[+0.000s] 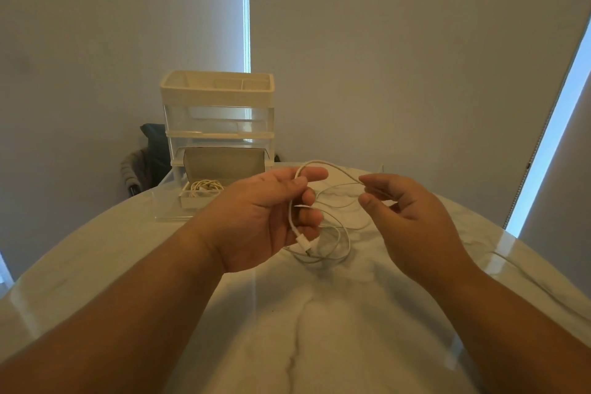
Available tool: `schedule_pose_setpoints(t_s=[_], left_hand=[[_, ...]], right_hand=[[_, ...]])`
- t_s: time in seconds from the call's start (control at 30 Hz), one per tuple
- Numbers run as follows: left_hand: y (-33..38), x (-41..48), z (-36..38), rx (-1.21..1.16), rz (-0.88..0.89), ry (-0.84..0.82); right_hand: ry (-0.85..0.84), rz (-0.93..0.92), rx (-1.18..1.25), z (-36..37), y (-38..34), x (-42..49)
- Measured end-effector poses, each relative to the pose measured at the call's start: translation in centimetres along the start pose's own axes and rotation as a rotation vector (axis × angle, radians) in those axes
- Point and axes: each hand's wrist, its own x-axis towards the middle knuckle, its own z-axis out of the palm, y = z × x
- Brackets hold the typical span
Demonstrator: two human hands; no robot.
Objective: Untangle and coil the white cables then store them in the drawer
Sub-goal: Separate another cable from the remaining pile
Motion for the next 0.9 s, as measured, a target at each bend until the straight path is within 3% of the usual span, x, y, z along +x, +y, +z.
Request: schedule_pose_setpoints(t_s=[0.27,0.63,0.9], left_hand=[[-0.2,-0.1,0.5,0.042,-0.064,0.042],[-0.6,-0.2,1.1,0.241,-0.174,-0.049],[-0.6,-0.2,1.0,0.285,-0.192,-0.035]], right_hand=[[0.023,-0.059,-0.061,-0.4,-0.9,-0.3],[-0.054,-0.2,-0.05,0.3,-1.6,-1.0],[-0.011,-0.117,0.075,0.0,-1.4,-0.6]])
